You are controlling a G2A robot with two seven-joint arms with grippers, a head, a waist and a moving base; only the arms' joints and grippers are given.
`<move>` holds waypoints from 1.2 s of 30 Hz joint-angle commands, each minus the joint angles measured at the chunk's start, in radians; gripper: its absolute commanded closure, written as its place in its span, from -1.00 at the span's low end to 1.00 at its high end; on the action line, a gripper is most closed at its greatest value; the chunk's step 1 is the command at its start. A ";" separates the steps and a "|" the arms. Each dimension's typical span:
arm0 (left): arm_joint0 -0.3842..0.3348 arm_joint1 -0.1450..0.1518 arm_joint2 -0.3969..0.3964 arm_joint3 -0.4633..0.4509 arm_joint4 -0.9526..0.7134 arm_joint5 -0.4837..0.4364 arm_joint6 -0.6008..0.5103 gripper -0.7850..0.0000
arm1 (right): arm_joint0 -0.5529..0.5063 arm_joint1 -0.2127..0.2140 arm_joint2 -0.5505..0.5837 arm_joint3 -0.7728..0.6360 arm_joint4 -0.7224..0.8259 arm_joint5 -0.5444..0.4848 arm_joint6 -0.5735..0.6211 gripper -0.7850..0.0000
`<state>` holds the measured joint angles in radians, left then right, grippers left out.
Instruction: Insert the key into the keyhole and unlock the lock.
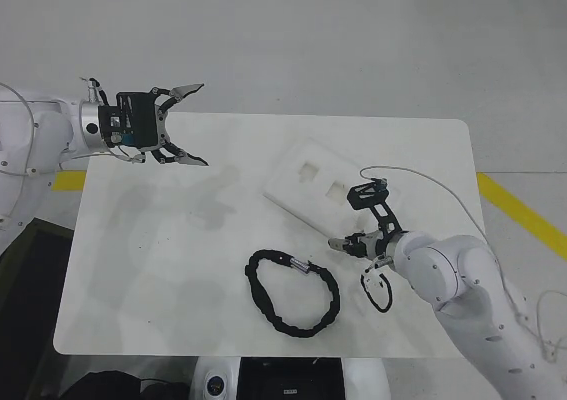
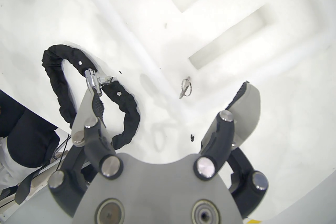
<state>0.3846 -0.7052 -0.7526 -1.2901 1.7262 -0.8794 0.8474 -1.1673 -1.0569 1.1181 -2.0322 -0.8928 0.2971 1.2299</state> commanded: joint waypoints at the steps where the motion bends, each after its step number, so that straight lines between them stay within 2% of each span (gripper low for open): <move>1: 0.000 0.000 0.000 0.000 0.000 0.000 0.000 -1.00 | 0.004 -0.002 -0.004 0.004 -0.004 0.004 -0.002 -0.29; 2: 0.000 0.000 0.000 0.000 0.000 0.000 0.000 -1.00 | 0.005 -0.003 -0.006 0.007 -0.005 0.007 -0.004 -0.02; 6: 0.000 0.000 0.000 0.000 0.000 0.000 0.000 -1.00 | 0.011 -0.006 -0.009 0.014 -0.012 0.013 -0.007 0.18; 14: 0.000 0.000 0.000 0.000 0.000 0.000 0.000 -1.00 | 0.012 -0.006 -0.006 0.025 -0.046 0.002 0.012 0.25; 20: 0.000 0.000 0.000 0.000 0.000 0.000 0.000 -1.00 | 0.007 -0.007 -0.003 0.027 -0.068 0.001 0.022 0.50; 27: 0.000 0.000 0.000 0.000 0.000 0.000 0.000 -1.00 | 0.006 -0.010 -0.006 0.038 -0.085 0.000 0.028 0.68; 28: 0.000 0.000 0.000 0.000 0.000 0.000 0.000 -1.00 | 0.006 -0.011 -0.007 0.039 -0.086 0.000 0.028 0.73; 30: 0.000 0.000 0.000 0.000 0.000 0.000 0.000 -1.00 | 0.007 -0.012 -0.007 0.041 -0.091 0.001 0.027 0.96; 31: 0.000 0.000 0.000 0.000 0.000 0.000 0.000 -1.00 | 0.006 -0.012 -0.007 0.041 -0.093 0.002 0.026 1.00; 36: 0.000 0.000 0.000 0.000 0.000 0.000 0.000 -1.00 | 0.008 -0.015 -0.003 0.043 -0.106 0.007 0.020 1.00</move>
<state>0.3846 -0.7052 -0.7526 -1.2901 1.7262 -0.8794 0.8474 -1.1597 -1.0714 1.1134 -1.9895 -0.9962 0.3034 1.2515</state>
